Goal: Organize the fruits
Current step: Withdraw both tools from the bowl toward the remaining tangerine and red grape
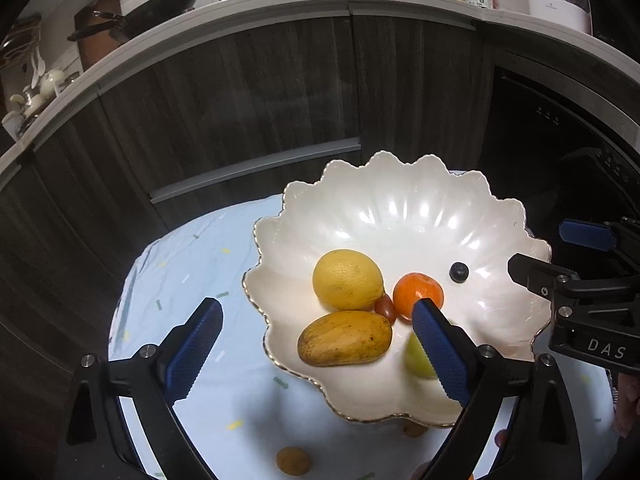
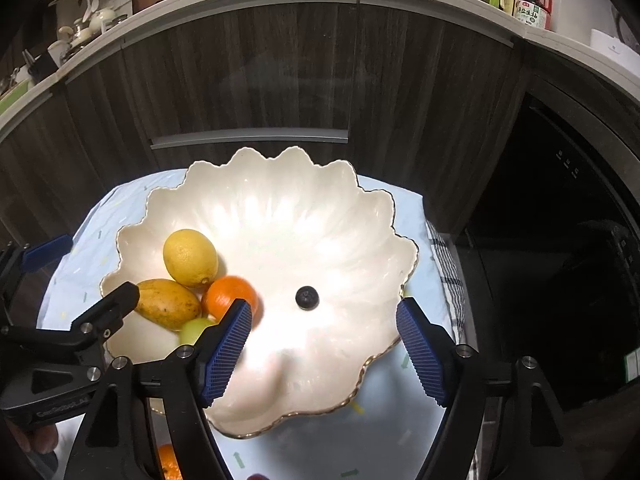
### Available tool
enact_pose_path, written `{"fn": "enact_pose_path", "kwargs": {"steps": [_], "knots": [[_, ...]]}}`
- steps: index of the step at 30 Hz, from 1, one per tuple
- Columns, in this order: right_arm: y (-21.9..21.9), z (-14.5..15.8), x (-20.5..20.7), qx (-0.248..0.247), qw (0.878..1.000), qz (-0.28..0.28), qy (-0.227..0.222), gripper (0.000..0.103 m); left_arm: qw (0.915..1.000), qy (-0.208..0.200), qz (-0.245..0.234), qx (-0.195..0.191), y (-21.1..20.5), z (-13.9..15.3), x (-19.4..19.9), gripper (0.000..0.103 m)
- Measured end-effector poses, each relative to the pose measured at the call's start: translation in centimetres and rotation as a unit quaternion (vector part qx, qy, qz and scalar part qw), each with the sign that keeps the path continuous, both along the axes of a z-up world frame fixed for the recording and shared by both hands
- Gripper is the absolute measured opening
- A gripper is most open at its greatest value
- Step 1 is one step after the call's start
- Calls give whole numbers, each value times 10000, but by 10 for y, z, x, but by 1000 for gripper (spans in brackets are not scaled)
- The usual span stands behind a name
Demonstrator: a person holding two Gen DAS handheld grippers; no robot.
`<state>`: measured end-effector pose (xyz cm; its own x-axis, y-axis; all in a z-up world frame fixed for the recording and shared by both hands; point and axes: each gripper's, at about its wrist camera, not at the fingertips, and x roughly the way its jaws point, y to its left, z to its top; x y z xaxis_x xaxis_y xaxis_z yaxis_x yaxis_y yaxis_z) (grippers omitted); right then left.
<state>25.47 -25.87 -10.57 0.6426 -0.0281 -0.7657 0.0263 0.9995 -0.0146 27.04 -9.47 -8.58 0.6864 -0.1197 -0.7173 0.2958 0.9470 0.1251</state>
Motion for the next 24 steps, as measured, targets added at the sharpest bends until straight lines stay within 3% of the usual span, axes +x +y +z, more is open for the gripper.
{"fn": "enact_pose_path", "kwargs": {"steps": [24], "knots": [[-2,25,-39,16,9997,-46,-239,75,9996,-250,93,-61,5,30,-42,98]]}}
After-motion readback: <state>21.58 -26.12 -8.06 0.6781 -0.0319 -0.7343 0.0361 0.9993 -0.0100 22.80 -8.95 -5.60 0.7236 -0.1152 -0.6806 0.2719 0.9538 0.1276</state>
